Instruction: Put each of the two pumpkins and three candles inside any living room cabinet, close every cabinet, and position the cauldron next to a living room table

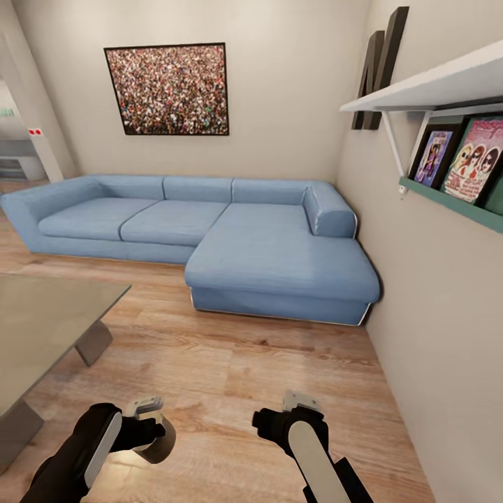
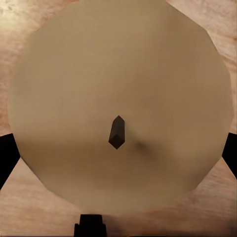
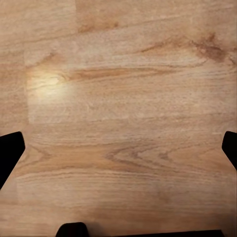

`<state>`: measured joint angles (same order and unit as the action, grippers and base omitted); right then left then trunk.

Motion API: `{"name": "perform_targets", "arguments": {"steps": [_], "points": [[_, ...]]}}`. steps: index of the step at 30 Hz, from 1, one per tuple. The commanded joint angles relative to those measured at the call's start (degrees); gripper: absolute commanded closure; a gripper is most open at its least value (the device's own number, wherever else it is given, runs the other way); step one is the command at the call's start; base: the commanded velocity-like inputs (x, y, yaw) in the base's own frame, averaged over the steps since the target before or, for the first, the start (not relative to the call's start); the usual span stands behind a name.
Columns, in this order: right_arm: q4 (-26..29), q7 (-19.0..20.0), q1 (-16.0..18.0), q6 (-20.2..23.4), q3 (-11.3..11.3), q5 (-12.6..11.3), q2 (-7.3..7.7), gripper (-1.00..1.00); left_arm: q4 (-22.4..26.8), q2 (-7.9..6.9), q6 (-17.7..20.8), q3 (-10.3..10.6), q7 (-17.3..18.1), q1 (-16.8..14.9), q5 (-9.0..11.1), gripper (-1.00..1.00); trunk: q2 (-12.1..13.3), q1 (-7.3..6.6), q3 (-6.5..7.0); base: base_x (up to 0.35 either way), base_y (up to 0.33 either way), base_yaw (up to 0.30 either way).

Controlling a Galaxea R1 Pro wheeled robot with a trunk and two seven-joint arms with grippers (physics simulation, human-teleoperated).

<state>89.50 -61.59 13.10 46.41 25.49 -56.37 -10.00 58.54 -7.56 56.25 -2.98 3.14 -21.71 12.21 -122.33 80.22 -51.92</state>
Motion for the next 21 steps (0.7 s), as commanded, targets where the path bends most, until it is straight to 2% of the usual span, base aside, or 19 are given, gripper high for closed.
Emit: {"name": "perform_targets", "arguments": {"steps": [1,21], "points": [[0.0,0.0,0.0,0.0,0.0,0.0,0.00,-1.00,0.0,0.00,0.0,0.0,0.0,0.0,0.0,1.00,0.4,-0.23,0.09,0.000,0.000,0.069],[-1.6,0.0,0.1,-0.2,-0.3,0.4,0.00,-1.00,-0.1,0.09,0.0,0.1,-0.2,0.0,0.0,1.00,8.4,-4.62,1.84,0.000,0.000,0.080]]}}
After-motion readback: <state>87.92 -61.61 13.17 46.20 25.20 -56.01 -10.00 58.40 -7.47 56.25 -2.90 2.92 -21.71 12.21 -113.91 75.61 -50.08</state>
